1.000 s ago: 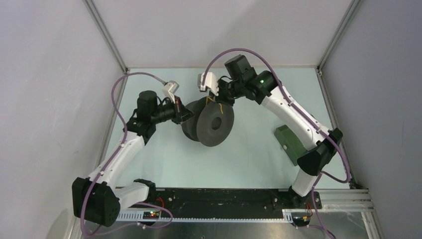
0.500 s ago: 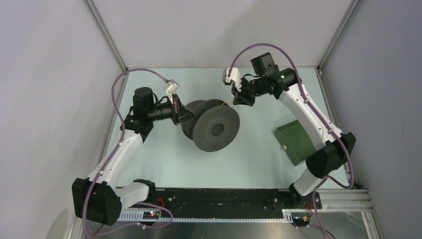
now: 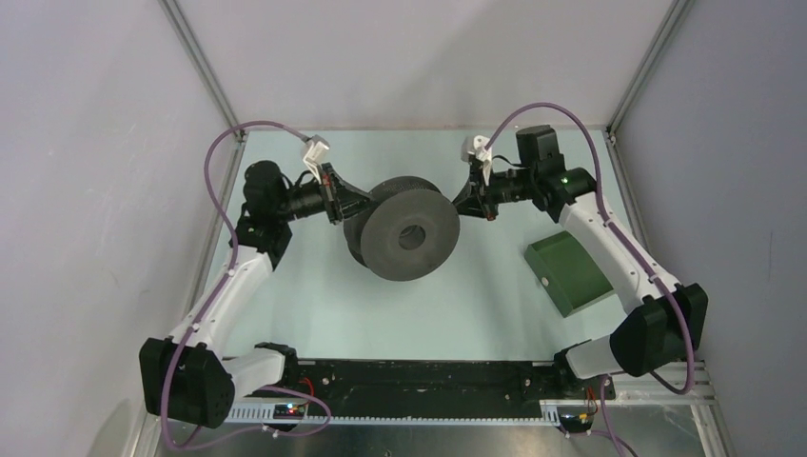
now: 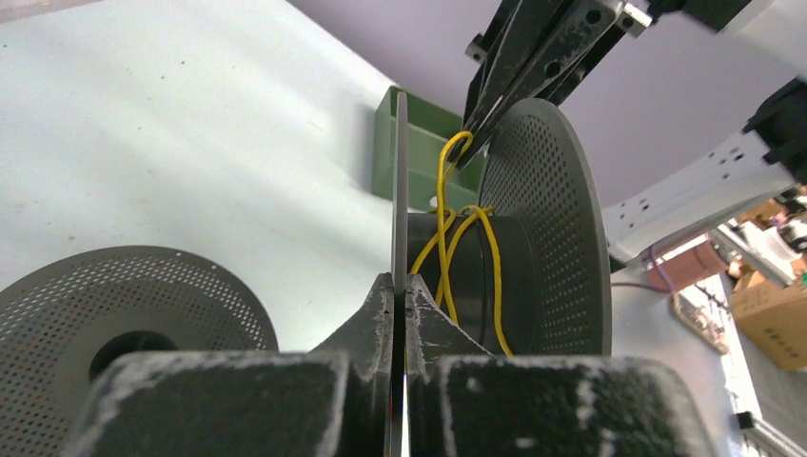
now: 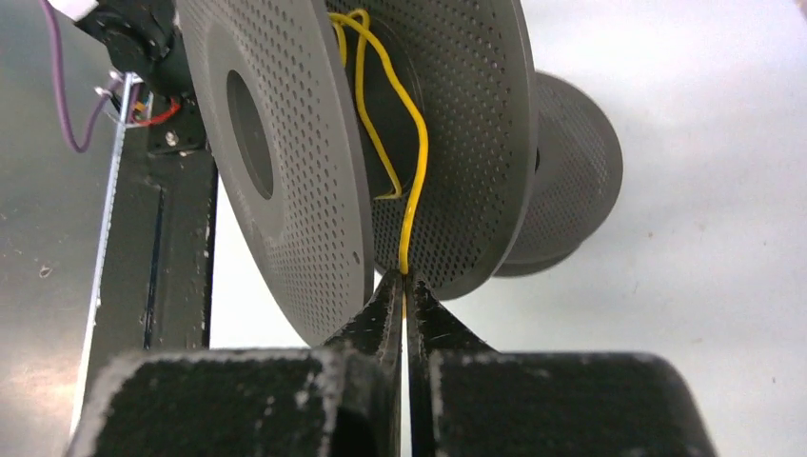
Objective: Wrap the cables
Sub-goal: Wrap the cable around the cable reel.
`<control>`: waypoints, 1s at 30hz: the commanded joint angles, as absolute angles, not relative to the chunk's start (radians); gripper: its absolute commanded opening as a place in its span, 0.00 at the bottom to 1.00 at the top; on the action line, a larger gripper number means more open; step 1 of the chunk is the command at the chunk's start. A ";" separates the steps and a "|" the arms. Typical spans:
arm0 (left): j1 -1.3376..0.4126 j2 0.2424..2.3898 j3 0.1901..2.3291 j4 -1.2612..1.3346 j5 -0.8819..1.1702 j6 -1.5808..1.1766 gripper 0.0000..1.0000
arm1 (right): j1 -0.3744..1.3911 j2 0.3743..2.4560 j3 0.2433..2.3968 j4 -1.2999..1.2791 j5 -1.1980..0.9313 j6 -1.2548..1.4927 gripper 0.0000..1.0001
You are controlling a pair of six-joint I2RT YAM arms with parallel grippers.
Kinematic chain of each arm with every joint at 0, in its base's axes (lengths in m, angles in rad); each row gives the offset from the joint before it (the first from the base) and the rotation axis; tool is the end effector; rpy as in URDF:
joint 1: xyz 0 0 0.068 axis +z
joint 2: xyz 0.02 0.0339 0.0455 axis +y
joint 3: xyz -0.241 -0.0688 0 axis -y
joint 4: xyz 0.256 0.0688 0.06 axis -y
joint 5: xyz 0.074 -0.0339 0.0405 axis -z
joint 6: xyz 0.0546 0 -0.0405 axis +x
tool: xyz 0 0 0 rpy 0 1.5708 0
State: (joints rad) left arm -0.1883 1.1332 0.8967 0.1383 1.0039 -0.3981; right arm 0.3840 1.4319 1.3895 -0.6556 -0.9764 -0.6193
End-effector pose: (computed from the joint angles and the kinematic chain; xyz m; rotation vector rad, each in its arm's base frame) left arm 0.2700 -0.0983 0.3200 0.6234 1.6730 -1.2586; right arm 0.2844 0.1637 0.3341 -1.4000 1.5196 0.9480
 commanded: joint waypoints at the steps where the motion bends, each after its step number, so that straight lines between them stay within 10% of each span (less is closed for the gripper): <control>1: -0.175 1.112 0.894 0.385 1.027 -0.591 0.00 | 0.367 1.367 1.322 -0.364 -1.129 -0.418 0.00; 10: -0.166 1.096 0.849 0.595 0.986 -0.793 0.00 | 0.332 1.295 1.068 0.386 -1.139 0.118 0.00; 30: -0.156 1.069 0.690 1.003 0.718 -1.152 0.00 | 0.384 1.321 0.930 0.801 -0.866 0.540 0.00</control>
